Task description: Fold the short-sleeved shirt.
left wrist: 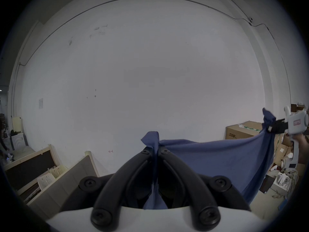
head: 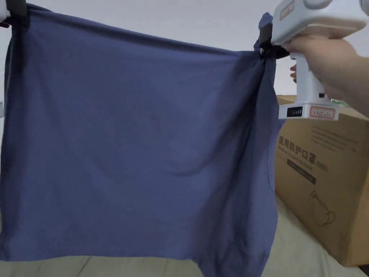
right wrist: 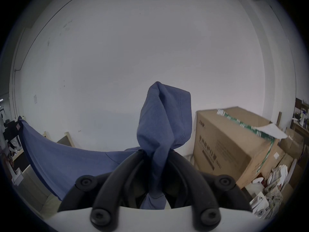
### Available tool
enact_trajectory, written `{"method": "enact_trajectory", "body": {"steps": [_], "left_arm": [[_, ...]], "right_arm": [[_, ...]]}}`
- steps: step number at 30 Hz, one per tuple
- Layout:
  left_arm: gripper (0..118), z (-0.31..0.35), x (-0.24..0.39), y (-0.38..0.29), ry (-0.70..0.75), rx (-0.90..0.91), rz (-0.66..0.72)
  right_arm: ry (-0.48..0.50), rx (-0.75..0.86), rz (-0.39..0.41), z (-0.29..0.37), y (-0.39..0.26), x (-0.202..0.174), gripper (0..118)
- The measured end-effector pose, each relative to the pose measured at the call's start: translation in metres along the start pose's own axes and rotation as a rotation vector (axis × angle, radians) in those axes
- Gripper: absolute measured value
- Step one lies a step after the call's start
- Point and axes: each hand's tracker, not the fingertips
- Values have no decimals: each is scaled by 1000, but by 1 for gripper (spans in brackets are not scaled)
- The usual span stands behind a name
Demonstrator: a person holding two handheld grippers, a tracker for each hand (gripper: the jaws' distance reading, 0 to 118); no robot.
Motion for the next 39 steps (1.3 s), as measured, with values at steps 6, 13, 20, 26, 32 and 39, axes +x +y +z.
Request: {"method": "enact_trajectory", "body": {"steps": [6, 13, 20, 26, 32, 39], "left_arm": [[4, -48, 13, -57, 4, -43, 11], [5, -44, 42, -205, -124, -299, 158], [5, 91, 79, -368, -291, -578, 215], [5, 242, 84, -435, -342, -706, 214], [5, 357, 51, -431, -273, -786, 238], [5, 394, 22, -396, -236, -759, 271]], "right_arm": [[-33, 54, 14, -13, -12, 6, 12], [-61, -188, 62, -36, -161, 37, 12], [-2, -482, -15, 62, -341, 83, 12], [41, -565, -4, 205, -432, 92, 12], [55, -740, -62, 316, -462, 88, 12], [103, -750, -40, 363, -447, 76, 12]]}}
